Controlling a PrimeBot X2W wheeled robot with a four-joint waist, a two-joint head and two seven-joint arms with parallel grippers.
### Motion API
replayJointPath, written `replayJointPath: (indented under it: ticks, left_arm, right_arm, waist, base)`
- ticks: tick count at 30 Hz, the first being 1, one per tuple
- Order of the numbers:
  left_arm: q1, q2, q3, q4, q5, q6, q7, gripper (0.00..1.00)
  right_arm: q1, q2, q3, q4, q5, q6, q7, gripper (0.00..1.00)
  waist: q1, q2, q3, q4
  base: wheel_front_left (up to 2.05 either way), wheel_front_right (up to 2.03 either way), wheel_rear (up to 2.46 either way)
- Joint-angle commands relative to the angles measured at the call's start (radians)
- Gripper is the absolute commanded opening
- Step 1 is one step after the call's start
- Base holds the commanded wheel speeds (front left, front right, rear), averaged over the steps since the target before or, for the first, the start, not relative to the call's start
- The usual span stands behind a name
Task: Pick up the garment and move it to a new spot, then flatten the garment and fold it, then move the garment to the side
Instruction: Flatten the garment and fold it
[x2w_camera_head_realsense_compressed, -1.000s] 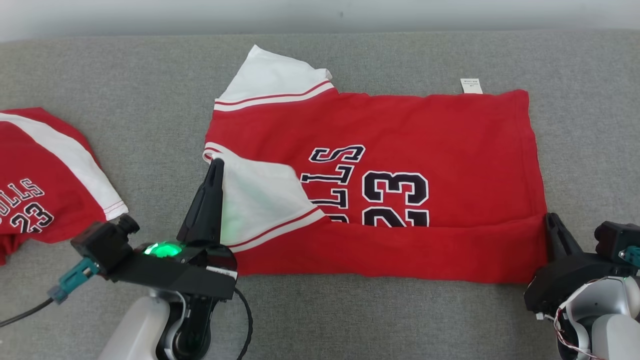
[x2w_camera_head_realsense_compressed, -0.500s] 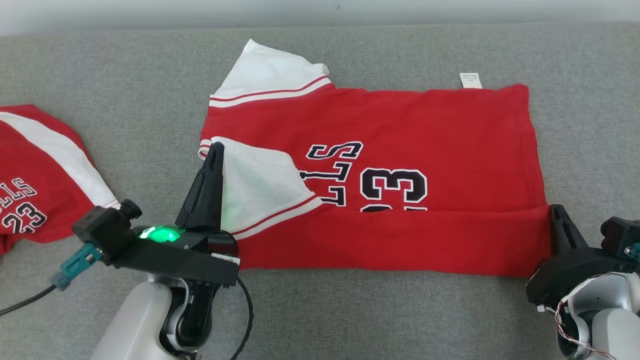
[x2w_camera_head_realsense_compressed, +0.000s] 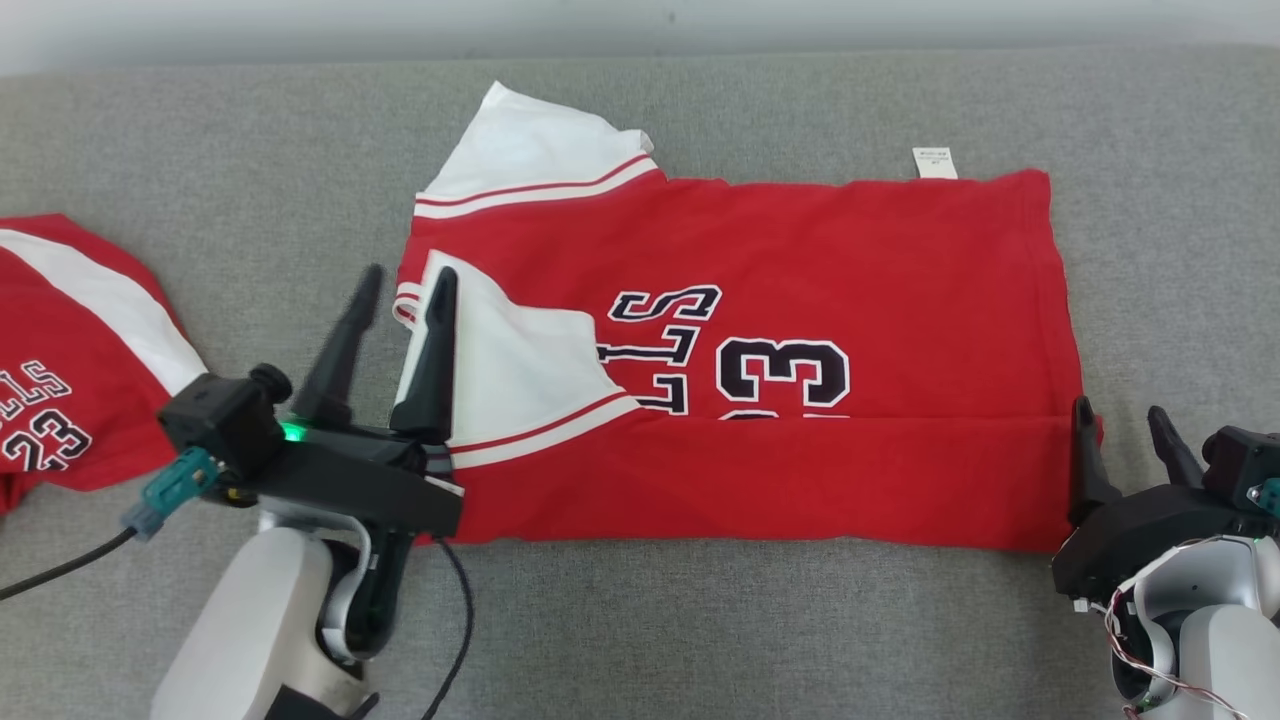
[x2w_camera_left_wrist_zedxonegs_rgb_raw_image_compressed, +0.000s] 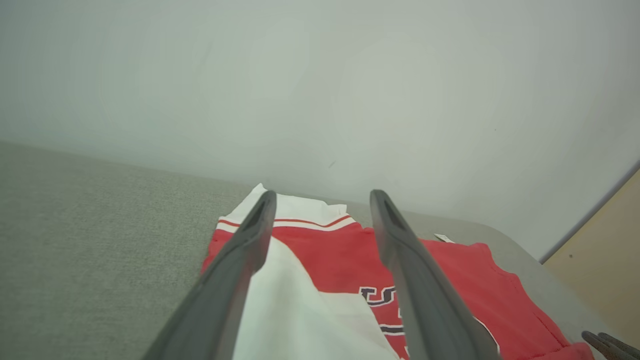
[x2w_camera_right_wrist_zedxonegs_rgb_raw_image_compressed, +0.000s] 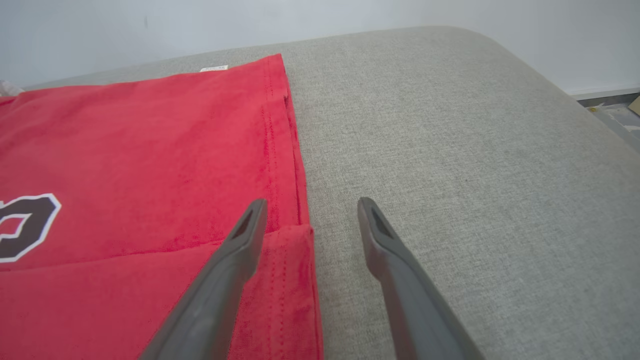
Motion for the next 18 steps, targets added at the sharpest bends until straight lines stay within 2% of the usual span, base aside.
replayJointPath:
  ticks: [1,4,7,10,18]
  left_arm:
    - [0.010,-0.005,0.028,0.010,0.050,-0.001,-0.004,1.00]
    - [0.054,-0.001,0.053,0.020,0.149,-0.001,-0.004,1.00]
    - [0.112,0.029,0.036,0.042,0.252,0.002,-0.004,1.00]
    - [0.172,0.049,0.019,0.084,0.310,0.026,-0.004,1.00]
    - [0.240,0.045,0.028,0.175,0.329,0.103,0.000,1.00]
  right_arm:
    - [-0.008,0.003,-0.001,-0.001,0.005,0.001,-0.006,1.00]
    - [0.013,0.003,0.005,-0.012,0.007,0.001,0.007,1.00]
    - [0.053,0.004,0.011,-0.039,0.016,0.001,0.030,1.00]
    - [0.087,0.003,0.016,-0.075,0.023,0.001,0.059,1.00]
    - [0.145,0.004,0.030,-0.160,0.024,0.001,0.122,1.00]
  waist:
    - [-0.0001,-0.0001,-0.012,0.000]
    - [-0.0001,-0.0001,-0.036,-0.002]
    - [-0.0001,-0.0001,-0.062,-0.001]
    - [-0.0001,-0.0001,-0.084,-0.004]
    - [-0.0001,-0.0001,-0.109,-0.018]
  base:
    - [0.00,0.00,0.00]
    - [0.00,0.00,0.00]
    - [0.00,0.00,0.00]
    - [0.00,0.00,0.00]
    - [0.00,0.00,0.00]
